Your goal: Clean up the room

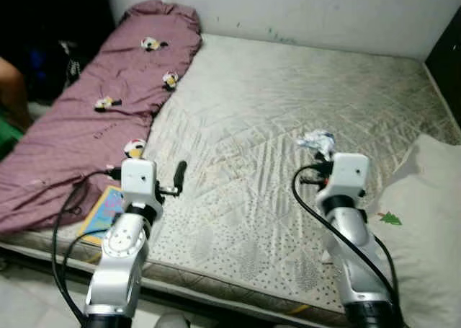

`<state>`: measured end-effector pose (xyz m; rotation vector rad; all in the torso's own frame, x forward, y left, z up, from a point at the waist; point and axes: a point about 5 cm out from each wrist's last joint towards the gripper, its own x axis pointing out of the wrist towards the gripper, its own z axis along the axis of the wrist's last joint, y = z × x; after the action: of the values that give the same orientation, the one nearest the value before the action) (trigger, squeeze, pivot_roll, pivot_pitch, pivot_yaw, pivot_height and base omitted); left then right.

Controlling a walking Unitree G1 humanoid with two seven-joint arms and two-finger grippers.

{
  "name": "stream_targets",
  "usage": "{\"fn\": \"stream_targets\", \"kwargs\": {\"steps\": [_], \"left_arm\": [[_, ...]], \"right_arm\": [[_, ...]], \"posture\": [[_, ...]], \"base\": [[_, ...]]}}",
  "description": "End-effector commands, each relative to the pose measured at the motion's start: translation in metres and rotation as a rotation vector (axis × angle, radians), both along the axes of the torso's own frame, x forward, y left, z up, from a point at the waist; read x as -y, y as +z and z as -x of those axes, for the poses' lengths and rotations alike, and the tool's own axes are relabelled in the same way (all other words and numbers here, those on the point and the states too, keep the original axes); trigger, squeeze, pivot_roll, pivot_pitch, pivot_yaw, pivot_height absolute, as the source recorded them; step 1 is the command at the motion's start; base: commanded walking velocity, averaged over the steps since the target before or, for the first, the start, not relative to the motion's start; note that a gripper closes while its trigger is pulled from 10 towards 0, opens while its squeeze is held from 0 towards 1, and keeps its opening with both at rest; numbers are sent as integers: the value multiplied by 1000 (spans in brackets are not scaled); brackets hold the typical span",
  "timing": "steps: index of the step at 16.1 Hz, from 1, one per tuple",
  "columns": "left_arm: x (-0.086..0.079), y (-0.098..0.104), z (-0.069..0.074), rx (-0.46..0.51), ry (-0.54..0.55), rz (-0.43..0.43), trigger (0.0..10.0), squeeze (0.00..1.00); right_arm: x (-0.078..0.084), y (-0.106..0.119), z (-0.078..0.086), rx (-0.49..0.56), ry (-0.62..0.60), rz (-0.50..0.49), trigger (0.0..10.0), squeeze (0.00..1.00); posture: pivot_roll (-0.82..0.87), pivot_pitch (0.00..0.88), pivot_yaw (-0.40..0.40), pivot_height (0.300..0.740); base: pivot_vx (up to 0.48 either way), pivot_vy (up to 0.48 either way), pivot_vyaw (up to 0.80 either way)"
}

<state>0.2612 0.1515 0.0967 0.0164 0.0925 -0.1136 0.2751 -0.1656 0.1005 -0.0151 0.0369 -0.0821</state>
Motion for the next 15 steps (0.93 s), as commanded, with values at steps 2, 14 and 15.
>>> {"fn": "stream_targets", "kwargs": {"steps": [2, 14, 15], "left_arm": [[-3, -1, 1, -8, 18, -8, 10000, 0], [-17, 17, -1, 46, 20, -32, 10000, 0], [-19, 12, 3, 34, 25, -36, 10000, 0]], "right_arm": [[-5, 2, -1, 19, 29, -28, 10000, 0], [-4, 6, -10, -16, 21, -14, 10000, 0], [-3, 4, -8, -27, 32, -32, 10000, 0]], "posture": [[-16, 0, 28, 740], [4, 0, 3, 740], [2, 0, 5, 740]], "base": [[0, 431, 0], [0, 451, -291], [0, 476, 0]]}}
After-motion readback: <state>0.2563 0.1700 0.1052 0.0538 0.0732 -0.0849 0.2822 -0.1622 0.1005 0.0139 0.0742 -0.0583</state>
